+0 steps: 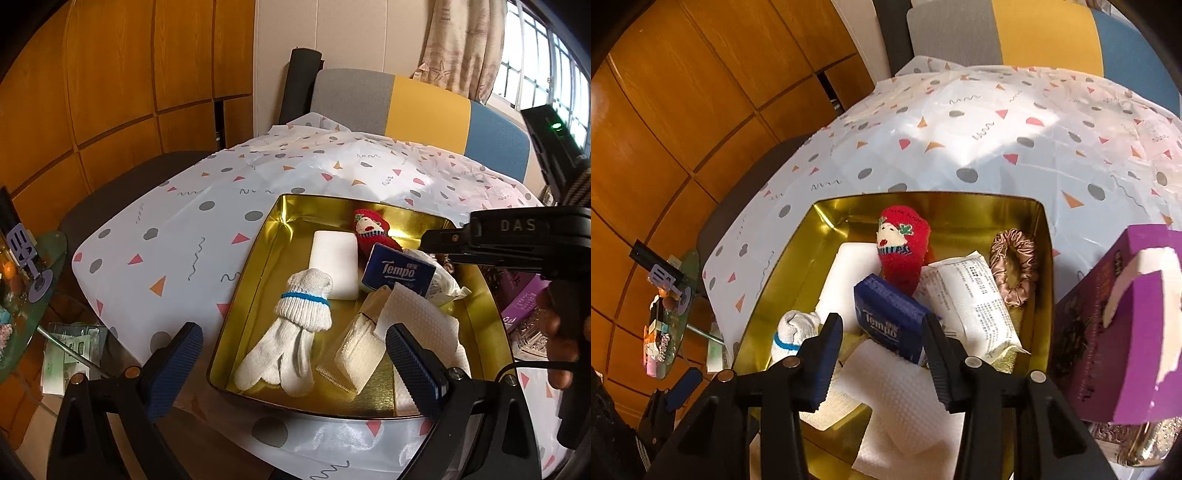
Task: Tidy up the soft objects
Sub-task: 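Carry the blue Tempo pack into the gold tray with the right gripper and release it, then move both grippers back over the pink sock roll and blue teddy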
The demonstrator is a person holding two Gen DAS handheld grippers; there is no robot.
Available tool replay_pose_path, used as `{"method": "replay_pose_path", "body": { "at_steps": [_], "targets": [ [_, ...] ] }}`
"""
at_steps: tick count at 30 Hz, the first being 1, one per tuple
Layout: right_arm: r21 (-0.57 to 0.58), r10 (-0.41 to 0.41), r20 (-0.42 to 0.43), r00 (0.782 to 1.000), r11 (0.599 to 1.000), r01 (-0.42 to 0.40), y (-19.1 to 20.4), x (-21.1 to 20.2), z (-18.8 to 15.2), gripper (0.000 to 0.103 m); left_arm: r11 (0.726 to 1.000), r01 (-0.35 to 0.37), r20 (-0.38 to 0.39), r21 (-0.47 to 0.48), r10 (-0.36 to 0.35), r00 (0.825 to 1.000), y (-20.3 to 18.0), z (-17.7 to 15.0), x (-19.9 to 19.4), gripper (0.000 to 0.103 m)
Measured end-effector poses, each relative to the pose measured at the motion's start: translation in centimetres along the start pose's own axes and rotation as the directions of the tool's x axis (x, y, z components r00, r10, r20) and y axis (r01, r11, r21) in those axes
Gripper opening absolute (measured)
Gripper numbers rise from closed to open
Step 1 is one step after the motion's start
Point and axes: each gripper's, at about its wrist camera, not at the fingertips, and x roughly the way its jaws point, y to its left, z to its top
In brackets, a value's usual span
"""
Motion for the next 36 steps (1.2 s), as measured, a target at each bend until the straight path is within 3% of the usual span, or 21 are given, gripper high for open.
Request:
{"method": "replay_pose_path", "body": {
  "at_steps": [11,20,29,36],
  "targets": [
    [-0.046,-0.064,0.095,0.993,0.997,0.069,-0.1,-3.7,-1.3,0.045,1.0,0.004,0.008,0.013,-0.004,1.0,-0.5,0.2,-0.4,0.1],
    [-0.094,-0.132,0.197,0.972,0.984,0.152,-0.8,-7.6,-2.9,0.045,0.999,0.014,0.014,0.036,-0.014,1.0,-1.5,0.4,-0.8,0.1],
    [0.012,-0.234,0.307,0.922,0.97,0.243,-6.6,-13.9,-4.2,0.045,0.997,0.027,0.024,0.074,-0.029,0.999,-2.9,0.6,-1.4,0.1],
    [0.192,-0.394,0.328,0.858,0.918,0.348,-14.5,-19.0,-6.3,0.045,0.992,0.049,0.034,0.115,-0.054,0.998,-4.4,0.7,-2.2,0.1]
  ]
}}
